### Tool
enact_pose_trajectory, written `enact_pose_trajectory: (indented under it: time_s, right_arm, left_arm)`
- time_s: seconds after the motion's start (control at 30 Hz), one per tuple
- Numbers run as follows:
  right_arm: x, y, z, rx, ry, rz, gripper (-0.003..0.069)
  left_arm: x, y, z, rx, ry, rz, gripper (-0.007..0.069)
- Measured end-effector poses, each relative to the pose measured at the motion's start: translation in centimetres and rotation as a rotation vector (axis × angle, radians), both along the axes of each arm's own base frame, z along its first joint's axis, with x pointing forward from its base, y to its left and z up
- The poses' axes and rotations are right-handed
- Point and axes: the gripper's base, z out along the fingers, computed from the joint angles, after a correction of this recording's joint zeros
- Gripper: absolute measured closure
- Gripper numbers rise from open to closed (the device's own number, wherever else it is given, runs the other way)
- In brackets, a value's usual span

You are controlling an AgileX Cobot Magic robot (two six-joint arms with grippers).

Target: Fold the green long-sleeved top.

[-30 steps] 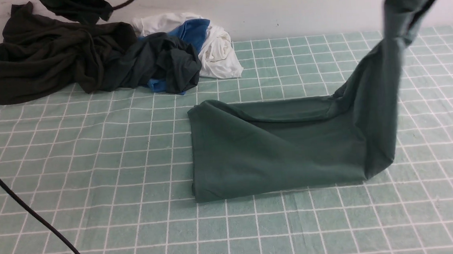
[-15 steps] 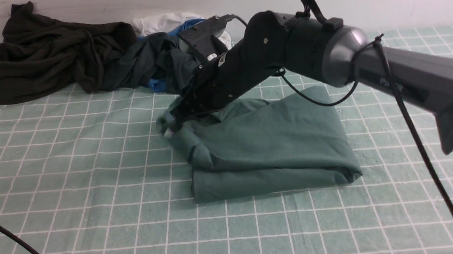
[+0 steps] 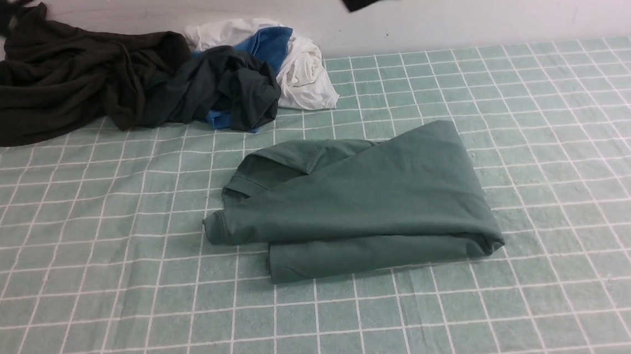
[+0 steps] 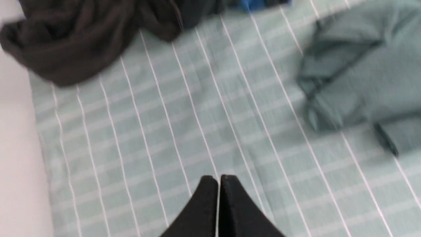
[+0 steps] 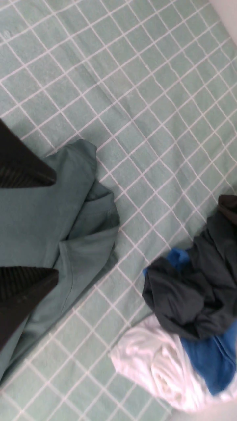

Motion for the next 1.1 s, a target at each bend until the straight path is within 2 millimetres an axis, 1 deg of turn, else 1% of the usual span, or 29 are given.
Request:
enact_pose_trajectory:
  time_s: [0.03,0.07,0.1,0.17,0.2,0.23,0.27,0.3,0.33,0.37,0.4,0.43,0.47,0.5,0.57,0.6,0.63,0.67,0.7,0.73,0.8,0.9,0.97,1.1]
  right_arm:
    - [-0.7,-0.6,0.8,0.001,-0.02,-0.009,0.0439]
    - [-1.7,-1.5,1.9,0.0,-0.046,-0.025,0.0487]
    - [-2.6,-2.2,2.6,-0.001,-0.059,-0.035,0.0527]
    - [-4.2,-3.2,3.3,-0.001,-0.07,-0.048,0.0588]
    - [-4.6,-3.5,3.4,-0.001,-0.07,-0.05,0.0603]
    - [-5.6,-4.0,3.6,-0.001,-0.07,-0.055,0.0631]
    - [-6.9,-4.6,3.6,-0.006,-0.063,-0.059,0.0653]
    - [-8.0,-5.0,3.5,-0.01,-0.055,-0.06,0.0661]
    - [-9.9,-5.6,2.9,-0.017,-0.034,-0.06,0.0668]
    - [-9.9,-5.6,2.9,-0.016,-0.036,-0.06,0.0668]
    - [-11.4,-6.1,2.3,-0.01,-0.035,-0.069,0.067]
    - [-12.7,-6.5,1.8,0.004,-0.044,-0.08,0.067]
    - [-12.9,-6.6,1.7,0.009,-0.047,-0.082,0.067]
    - [-14.2,-7.1,1.1,0.035,-0.075,-0.1,0.067]
    - [-16.3,-7.8,0.2,0.082,-0.116,-0.126,0.067]
    - [-17.3,-8.2,-0.3,0.102,-0.133,-0.135,0.0671]
    - [-17.5,-8.2,-0.4,0.108,-0.135,-0.137,0.0671]
    - [-19.2,-8.8,-1.3,0.144,-0.169,-0.157,0.0671]
    - [-20.4,-9.3,-1.9,0.166,-0.197,-0.171,0.0671]
    - [-20.8,-9.4,-2.1,0.173,-0.208,-0.176,0.0671]
    - [-22.9,-10.3,-3.0,0.216,-0.268,-0.2,0.0671]
    - [-25.4,-11.3,-3.9,0.262,-0.345,-0.222,0.0671]
    - [-26.9,-11.9,-4.4,0.285,-0.391,-0.231,0.0671]
    - [-28.7,-12.5,-5.1,0.308,-0.435,-0.233,0.0671]
  left_arm:
    - [-1.4,0.1,0.0,-0.005,-0.016,0.006,0.0628]
    - [-3.2,0.1,-1.3,-0.014,-0.02,0.016,0.0628]
    - [-4.5,0.2,-1.9,-0.022,-0.033,0.024,0.0628]
    - [-7.4,0.3,-3.4,-0.036,-0.062,0.039,0.0628]
    - [-7.6,0.3,-3.5,-0.041,-0.073,0.043,0.0628]
    - [-9.2,0.4,-4.4,-0.052,-0.097,0.054,0.0628]
    - [-11.5,0.5,-5.6,-0.069,-0.147,0.067,0.0628]
    - [-12.9,0.6,-6.6,-0.082,-0.174,0.077,0.0628]
    - [-14.5,0.7,-8.2,-0.094,-0.197,0.087,0.0628]
    - [-15.0,0.7,-8.2,-0.099,-0.222,0.088,0.0628]
    - [-16.7,0.8,-9.5,-0.109,-0.266,0.092,0.0628]
    - [-17.8,0.8,-10.7,-0.115,-0.289,0.094,0.0628]
    - [-18.0,0.8,-10.9,-0.115,-0.293,0.094,0.0628]
    - [-19.3,0.8,-12.0,-0.129,-0.329,0.091,0.0628]
    - [-21.0,0.8,-13.4,-0.144,-0.373,0.086,0.0628]
    - [-21.5,0.7,-13.9,-0.156,-0.386,0.083,0.0628]
    - [-21.6,0.7,-14.0,-0.159,-0.388,0.082,0.0628]
    - [-22.2,0.6,-14.8,-0.184,-0.405,0.076,0.0628]
    - [-22.5,0.5,-15.1,-0.202,-0.413,0.07,0.0628]
    - [-22.6,0.4,-15.2,-0.208,-0.416,0.068,0.0628]
    - [-22.9,0.3,-15.4,-0.228,-0.426,0.062,0.0628]
    - [-23.0,0.3,-15.3,-0.233,-0.431,0.06,0.0628]
    - [-23.0,0.2,-15.3,-0.235,-0.431,0.059,0.0628]
    - [-23.0,0.2,-15.3,-0.237,-0.431,0.059,0.0628]
